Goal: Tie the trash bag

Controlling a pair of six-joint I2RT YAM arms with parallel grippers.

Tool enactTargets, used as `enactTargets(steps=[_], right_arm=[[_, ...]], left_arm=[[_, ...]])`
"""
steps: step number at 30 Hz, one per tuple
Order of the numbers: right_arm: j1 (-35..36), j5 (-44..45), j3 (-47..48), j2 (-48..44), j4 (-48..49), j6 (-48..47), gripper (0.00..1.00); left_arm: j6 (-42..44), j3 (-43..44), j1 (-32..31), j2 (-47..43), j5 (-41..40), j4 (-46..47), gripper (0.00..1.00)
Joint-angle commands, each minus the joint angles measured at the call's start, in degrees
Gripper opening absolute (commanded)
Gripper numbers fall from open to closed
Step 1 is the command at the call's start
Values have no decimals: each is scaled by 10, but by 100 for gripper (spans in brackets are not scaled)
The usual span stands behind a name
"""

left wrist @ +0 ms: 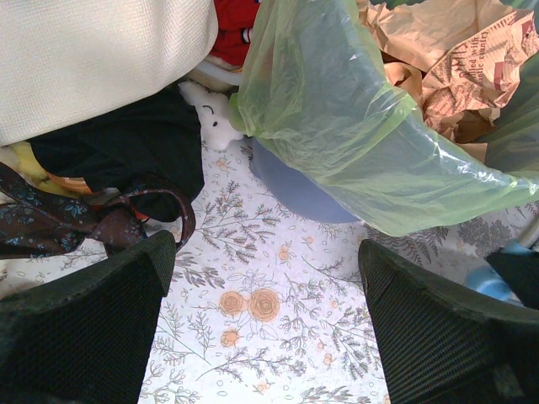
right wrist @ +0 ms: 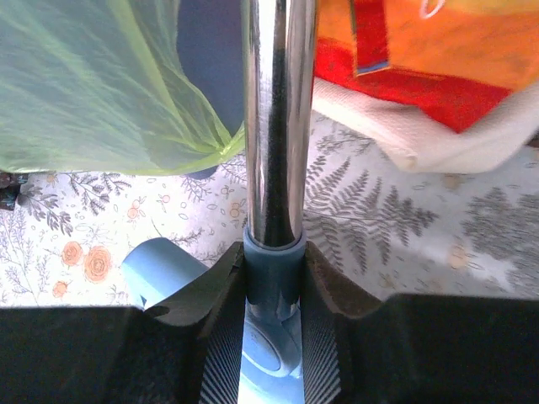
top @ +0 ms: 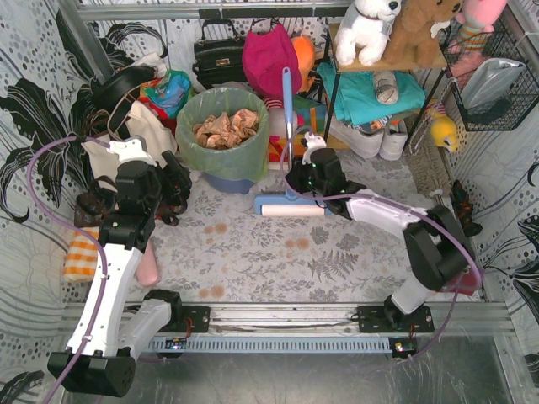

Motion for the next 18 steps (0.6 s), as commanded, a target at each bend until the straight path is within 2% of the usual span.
enactTargets(steps=[1, 7, 11, 14, 18], right_arm=[[-1, 53, -47, -110, 17, -52, 0], [-12, 87, -105, -222, 12, -168, 0], [-45, 85, -142, -280, 16, -200, 0], [-95, 76, -183, -314, 58, -201, 0], [-156, 61, -237, -316, 166, -224, 0]], left_arm=[[3, -7, 2, -6, -3, 21, 98], [1, -16, 2, -4, -3, 28, 98], [2, -17, 2, -1, -2, 29, 98], [2, -22, 2, -1, -2, 31, 98], [0, -27, 2, 0, 0, 34, 98]])
